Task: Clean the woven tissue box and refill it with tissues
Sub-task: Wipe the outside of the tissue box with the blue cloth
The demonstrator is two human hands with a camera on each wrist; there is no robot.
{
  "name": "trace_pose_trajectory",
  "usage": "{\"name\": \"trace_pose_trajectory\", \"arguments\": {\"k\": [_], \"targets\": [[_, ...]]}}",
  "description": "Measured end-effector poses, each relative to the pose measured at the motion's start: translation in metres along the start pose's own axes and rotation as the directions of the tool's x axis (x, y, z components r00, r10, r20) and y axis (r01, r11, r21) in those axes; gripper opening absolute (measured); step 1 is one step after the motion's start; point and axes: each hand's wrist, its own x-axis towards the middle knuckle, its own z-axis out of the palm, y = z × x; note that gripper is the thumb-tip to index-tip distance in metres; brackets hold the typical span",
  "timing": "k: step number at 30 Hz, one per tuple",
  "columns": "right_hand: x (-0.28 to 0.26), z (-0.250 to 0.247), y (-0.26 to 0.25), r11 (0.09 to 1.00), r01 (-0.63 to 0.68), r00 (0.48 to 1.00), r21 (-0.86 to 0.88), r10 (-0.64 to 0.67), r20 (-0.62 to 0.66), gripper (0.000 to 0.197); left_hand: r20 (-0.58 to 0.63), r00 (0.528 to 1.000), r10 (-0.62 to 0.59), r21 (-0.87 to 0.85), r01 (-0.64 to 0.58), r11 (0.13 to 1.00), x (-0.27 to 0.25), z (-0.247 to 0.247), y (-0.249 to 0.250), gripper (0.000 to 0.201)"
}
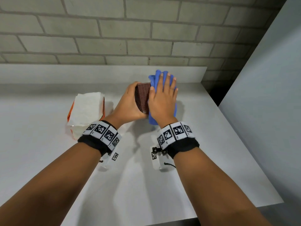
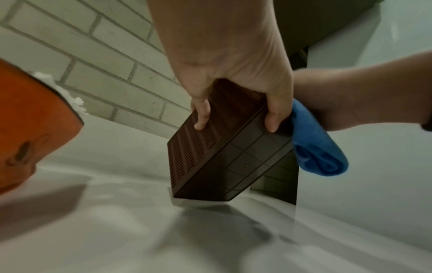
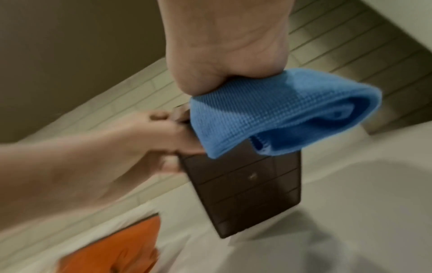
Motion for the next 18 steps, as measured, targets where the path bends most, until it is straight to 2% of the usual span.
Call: {"name": "trace_pose_trajectory", "arguments": {"k": [3, 6, 8, 11, 12, 13, 16, 17, 18], "targets": [[-0.009, 0.005, -0.013, 0.989, 0.138, 0.99, -0.052, -0.137, 0.02, 0.058, -0.004, 0.998, 0.055, -0.06, -0.055, 0.997, 0.002, 0.003, 0.005, 0.083], [-0.003, -0.001, -0.004, 0.972, 0.228, 0.973, -0.054, -0.227, 0.032, 0.056, -0.011, 0.999, 0.033, -0.056, -0.033, 0.998, 0.001, 0.001, 0.007, 0.09], [0.006, -0.009, 0.011, 0.984, 0.176, 0.984, -0.001, -0.176, 0.031, 0.055, -0.014, 1.0, 0.013, -0.002, -0.013, 1.0, -0.002, -0.003, 0.002, 0.094], [0.016, -0.019, 0.024, 0.977, -0.029, 0.993, 0.212, 0.005, 0.114, 0.054, 0.007, 1.0, -0.01, 0.014, 0.01, 1.0, -0.007, -0.008, -0.003, 0.098], [0.015, -0.019, 0.023, 0.968, -0.059, 0.991, 0.245, 0.027, 0.134, 0.054, 0.007, 1.0, -0.016, 0.002, 0.016, 1.0, -0.009, -0.008, -0.002, 0.098], [0.012, -0.018, 0.02, 0.972, -0.044, 0.992, 0.231, 0.014, 0.129, 0.054, 0.0, 1.0, -0.024, -0.015, 0.024, 1.0, -0.01, -0.008, -0.001, 0.096], [0.006, -0.015, 0.016, 0.986, 0.122, 0.99, 0.111, -0.129, 0.058, 0.053, -0.01, 0.999, -0.038, -0.06, 0.037, 0.997, -0.011, -0.009, 0.005, 0.096], [0.007, -0.018, 0.017, 0.977, 0.145, 0.986, 0.158, -0.156, 0.064, 0.052, -0.006, 0.999, -0.038, -0.073, 0.037, 0.997, -0.012, -0.01, 0.006, 0.097], [0.012, -0.017, 0.023, 0.955, 0.113, 0.985, 0.274, -0.145, 0.098, 0.051, -0.001, 0.999, -0.039, -0.088, 0.038, 0.995, -0.012, -0.012, 0.007, 0.097]]}}
